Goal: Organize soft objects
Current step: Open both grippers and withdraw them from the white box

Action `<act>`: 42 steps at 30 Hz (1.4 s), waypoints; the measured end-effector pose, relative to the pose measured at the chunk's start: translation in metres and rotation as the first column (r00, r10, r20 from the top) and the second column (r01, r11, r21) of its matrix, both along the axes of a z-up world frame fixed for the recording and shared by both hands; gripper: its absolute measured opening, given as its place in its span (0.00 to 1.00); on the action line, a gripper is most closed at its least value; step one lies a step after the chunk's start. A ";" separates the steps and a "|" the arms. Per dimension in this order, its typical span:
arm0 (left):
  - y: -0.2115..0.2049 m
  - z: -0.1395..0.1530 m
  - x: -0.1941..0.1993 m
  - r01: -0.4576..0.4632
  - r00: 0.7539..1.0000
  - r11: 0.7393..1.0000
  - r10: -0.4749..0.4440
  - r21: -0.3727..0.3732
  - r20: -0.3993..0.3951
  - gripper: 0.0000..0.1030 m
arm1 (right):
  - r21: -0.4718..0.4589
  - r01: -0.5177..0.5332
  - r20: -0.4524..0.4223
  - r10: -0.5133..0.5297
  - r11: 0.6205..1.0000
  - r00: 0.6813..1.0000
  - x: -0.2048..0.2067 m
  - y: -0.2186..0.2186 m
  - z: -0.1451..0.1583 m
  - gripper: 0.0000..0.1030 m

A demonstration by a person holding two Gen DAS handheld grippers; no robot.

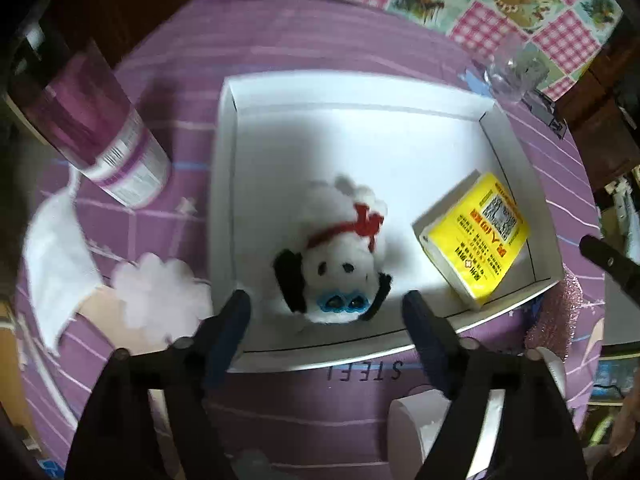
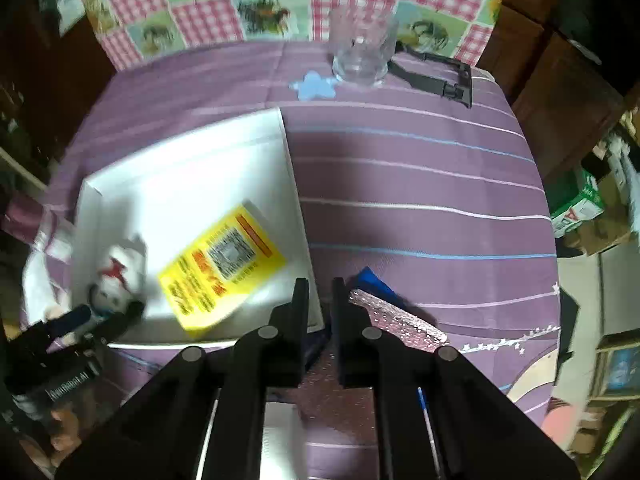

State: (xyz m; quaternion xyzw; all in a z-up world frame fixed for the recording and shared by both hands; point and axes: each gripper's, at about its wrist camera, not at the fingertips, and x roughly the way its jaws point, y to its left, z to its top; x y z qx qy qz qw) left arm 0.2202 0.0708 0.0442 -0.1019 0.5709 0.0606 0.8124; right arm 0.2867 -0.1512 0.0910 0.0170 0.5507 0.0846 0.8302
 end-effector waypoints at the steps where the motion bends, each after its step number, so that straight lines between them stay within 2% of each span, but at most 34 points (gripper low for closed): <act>1: -0.003 0.006 -0.003 0.012 1.000 1.000 -0.012 0.015 0.022 0.77 | 0.033 0.002 0.025 -0.003 0.999 1.000 -0.002 -0.002 0.006 0.11; 2: -0.004 0.011 -0.006 0.018 0.999 1.000 -0.019 0.018 0.037 0.77 | 0.053 0.001 0.052 -0.003 0.999 0.999 -0.007 0.001 0.011 0.11; 4: -0.007 0.025 -0.012 0.039 0.993 0.999 -0.040 0.011 0.108 0.77 | 0.103 -0.012 0.133 -0.002 0.995 0.991 -0.020 0.001 0.022 0.12; 6: -0.010 0.039 -0.017 0.046 0.980 0.999 -0.047 0.010 0.192 0.77 | 0.116 -0.038 0.174 0.018 0.993 0.985 -0.027 0.003 0.026 0.12; 8: -0.013 0.053 -0.026 0.045 0.956 0.999 -0.045 0.008 0.290 0.77 | 0.111 -0.075 0.208 0.051 0.991 0.977 -0.036 0.003 0.030 0.12; 11: -0.018 0.075 -0.041 0.051 0.902 0.999 -0.052 0.015 0.430 0.77 | 0.113 -0.160 0.292 0.121 0.981 0.949 -0.061 -0.001 0.039 0.12; 13: -0.020 0.086 -0.051 0.049 0.862 0.999 -0.041 -0.004 0.505 0.77 | 0.104 -0.165 0.347 0.120 0.981 0.930 -0.078 -0.010 0.044 0.12; 15: -0.021 0.091 -0.060 0.035 0.836 0.999 -0.012 -0.032 0.548 0.77 | 0.087 -0.143 0.392 0.098 0.986 0.915 -0.094 -0.020 0.048 0.12; 18: -0.021 0.088 -0.072 0.052 0.828 0.998 -0.016 -0.048 0.560 0.77 | 0.065 -0.125 0.444 0.084 0.990 0.892 -0.122 -0.033 0.049 0.12; 23: -0.032 0.080 -0.109 0.037 0.799 0.994 -0.092 0.105 0.594 0.77 | 0.068 -0.120 0.495 0.071 0.990 0.866 -0.161 -0.048 0.034 0.12; 25: -0.035 0.071 -0.125 0.043 0.803 0.989 -0.117 0.139 0.585 0.77 | 0.071 -0.136 0.482 0.086 0.988 0.872 -0.173 -0.052 0.021 0.12; 29: -0.044 0.043 -0.150 0.114 0.810 0.980 -0.188 0.165 0.556 0.77 | 0.010 -0.081 0.413 0.070 0.997 0.908 -0.186 -0.056 -0.011 0.12; 31: -0.046 0.032 -0.161 0.113 0.808 0.978 -0.195 0.178 0.556 0.77 | 0.009 -0.134 0.362 0.122 0.991 0.924 -0.194 -0.056 -0.029 0.12; 35: -0.038 0.013 -0.169 0.135 0.832 0.986 -0.167 0.099 0.529 0.82 | 0.072 -0.185 0.281 0.158 0.980 0.947 -0.202 -0.060 -0.054 0.14; 36: -0.036 0.010 -0.170 0.134 0.835 0.987 -0.158 0.084 0.527 0.86 | 0.067 -0.191 0.258 0.168 0.979 0.952 -0.202 -0.059 -0.062 0.22; 37: -0.032 0.003 -0.168 0.131 0.843 0.989 -0.146 0.065 0.518 0.89 | 0.060 -0.188 0.248 0.168 0.980 0.954 -0.201 -0.059 -0.065 0.26; 39: -0.028 -0.005 -0.165 0.118 0.871 0.991 -0.131 0.057 0.474 0.89 | 0.067 -0.191 0.243 0.170 0.979 0.955 -0.201 -0.058 -0.068 0.42; 40: -0.028 -0.008 -0.166 0.117 0.874 0.992 -0.129 0.055 0.469 0.90 | 0.083 -0.201 0.241 0.176 0.976 0.954 -0.199 -0.058 -0.068 0.48; 41: -0.026 -0.008 -0.167 0.116 0.871 0.992 -0.126 0.050 0.476 0.90 | 0.092 -0.208 0.234 0.182 0.974 0.955 -0.199 -0.057 -0.070 0.59; 42: -0.027 -0.008 -0.168 0.110 0.869 0.992 -0.123 0.055 0.479 0.90 | 0.086 -0.217 0.242 0.191 0.972 0.951 -0.200 -0.055 -0.071 0.62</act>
